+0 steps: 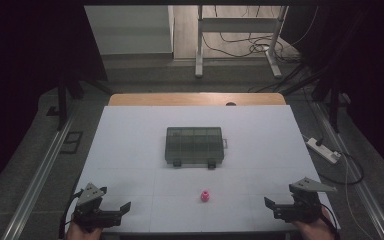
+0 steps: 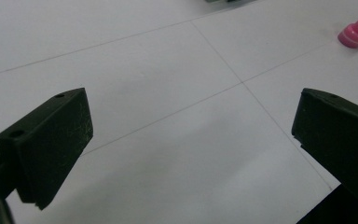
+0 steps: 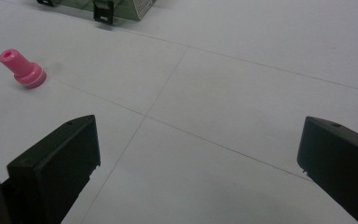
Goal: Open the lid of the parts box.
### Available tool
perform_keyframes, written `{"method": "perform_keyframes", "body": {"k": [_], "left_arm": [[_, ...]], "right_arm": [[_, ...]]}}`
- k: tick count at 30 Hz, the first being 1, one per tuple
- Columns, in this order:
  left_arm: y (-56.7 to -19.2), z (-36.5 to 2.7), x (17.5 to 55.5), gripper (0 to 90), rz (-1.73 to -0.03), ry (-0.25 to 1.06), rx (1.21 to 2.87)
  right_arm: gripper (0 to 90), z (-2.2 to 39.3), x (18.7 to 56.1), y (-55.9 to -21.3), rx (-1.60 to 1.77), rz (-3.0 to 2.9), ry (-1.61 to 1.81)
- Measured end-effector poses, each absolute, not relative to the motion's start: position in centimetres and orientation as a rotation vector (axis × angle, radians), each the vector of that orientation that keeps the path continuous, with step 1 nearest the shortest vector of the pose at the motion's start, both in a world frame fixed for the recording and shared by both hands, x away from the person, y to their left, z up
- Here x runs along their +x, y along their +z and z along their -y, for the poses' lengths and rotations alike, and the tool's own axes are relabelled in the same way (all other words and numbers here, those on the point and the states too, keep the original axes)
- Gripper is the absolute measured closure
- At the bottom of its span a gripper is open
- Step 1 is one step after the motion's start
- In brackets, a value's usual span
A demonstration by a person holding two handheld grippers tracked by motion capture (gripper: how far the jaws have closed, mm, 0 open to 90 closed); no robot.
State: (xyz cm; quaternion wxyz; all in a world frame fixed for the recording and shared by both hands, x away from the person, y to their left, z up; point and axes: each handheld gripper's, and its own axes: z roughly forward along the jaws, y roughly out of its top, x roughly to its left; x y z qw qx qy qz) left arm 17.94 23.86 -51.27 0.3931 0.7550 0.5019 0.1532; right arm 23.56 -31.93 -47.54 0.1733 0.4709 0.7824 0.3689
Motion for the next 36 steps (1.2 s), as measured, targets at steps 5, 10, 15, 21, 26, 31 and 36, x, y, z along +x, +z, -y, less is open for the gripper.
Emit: {"method": "perform_keyframes", "body": {"k": [5,10,15,21,26,31,36], "left_arm": [[-51.2,-23.7,18.1,0.0,-1.253,0.392,1.916],[-51.2,-23.5,18.5,0.0,-1.249,0.371,1.926],[-51.4,-23.5,19.0,0.5,-1.233,0.351,1.931],[-51.2,-23.7,19.3,0.4,-1.225,0.375,1.914],[-50.8,-23.8,19.8,0.0,-1.221,0.368,1.9],[-50.4,-23.7,20.9,0.0,-1.209,0.369,1.925],[-50.2,-23.4,21.7,0.0,-1.185,0.364,1.928]], "right_arm": [[0.0,31.7,23.6,-47.5,1.302,-2.234,1.046],[0.0,31.6,23.9,-47.4,1.263,-2.257,1.066],[0.0,31.5,24.2,-47.2,1.232,-2.263,1.084],[0.0,31.3,24.5,-47.0,1.208,-2.272,1.116],[0.0,31.1,25.1,-46.8,1.219,-2.291,1.157],[0.0,30.9,25.8,-46.5,1.208,-2.289,1.183],[0.0,30.5,26.5,-46.2,1.209,-2.295,1.194]]}}
